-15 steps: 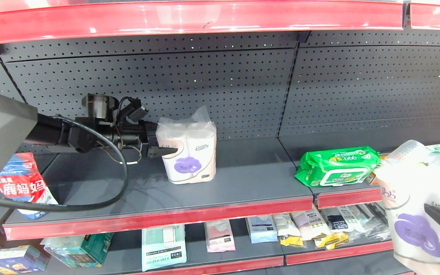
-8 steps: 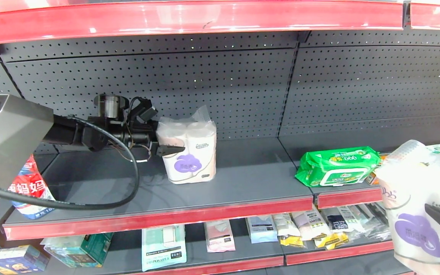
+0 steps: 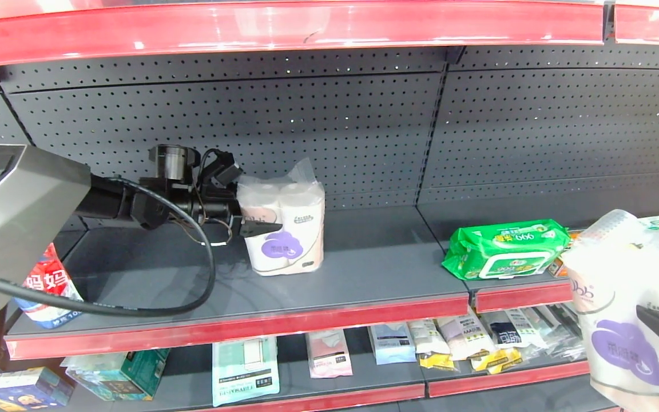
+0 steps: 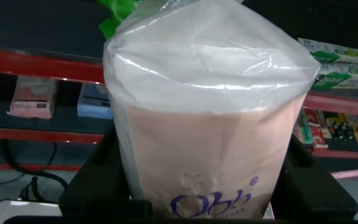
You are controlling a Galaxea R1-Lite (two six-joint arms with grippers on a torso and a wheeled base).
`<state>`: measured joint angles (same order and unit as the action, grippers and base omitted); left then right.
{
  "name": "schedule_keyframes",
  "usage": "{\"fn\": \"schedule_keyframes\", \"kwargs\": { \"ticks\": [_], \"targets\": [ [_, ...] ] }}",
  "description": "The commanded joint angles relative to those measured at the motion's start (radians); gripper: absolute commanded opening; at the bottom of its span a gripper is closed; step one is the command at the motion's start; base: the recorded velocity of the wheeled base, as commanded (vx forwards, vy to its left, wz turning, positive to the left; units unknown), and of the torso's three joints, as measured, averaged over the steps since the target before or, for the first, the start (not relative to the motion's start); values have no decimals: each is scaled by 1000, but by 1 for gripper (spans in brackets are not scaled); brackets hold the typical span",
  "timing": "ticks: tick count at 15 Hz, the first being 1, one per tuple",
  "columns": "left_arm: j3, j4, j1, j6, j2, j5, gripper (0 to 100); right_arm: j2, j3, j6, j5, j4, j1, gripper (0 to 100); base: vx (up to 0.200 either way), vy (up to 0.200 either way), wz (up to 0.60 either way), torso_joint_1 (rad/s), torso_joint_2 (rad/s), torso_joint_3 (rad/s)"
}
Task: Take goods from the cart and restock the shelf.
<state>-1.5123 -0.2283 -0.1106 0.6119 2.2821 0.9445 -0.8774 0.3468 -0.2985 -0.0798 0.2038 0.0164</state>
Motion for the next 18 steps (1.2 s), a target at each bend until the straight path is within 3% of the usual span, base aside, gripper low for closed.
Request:
{"fn": "schedule_keyframes", "kwargs": {
  "ticks": [1,2,8,16,18],
  "targets": [
    [0,0,-1,0,2,0,100,-2,0,-1,0,0,0,0,0,0,0,0,0,0],
    [0,-2,-1,0,5,4,0,-2,0,-1,0,0,0,0,0,0,0,0,0,0],
    [17,3,-11,11,2,14,0,-2,0,-1,0,0,0,0,0,0,0,0,0,0],
    [198,-2,40,17,-147,60,0,0,1,-1,0,0,0,0,0,0,0,0,0,0],
    [258,-2,43,35,-182,71,0,-3,4,-2,-6,0,0,0,0,0,0,0,0,0]
  ]
}}
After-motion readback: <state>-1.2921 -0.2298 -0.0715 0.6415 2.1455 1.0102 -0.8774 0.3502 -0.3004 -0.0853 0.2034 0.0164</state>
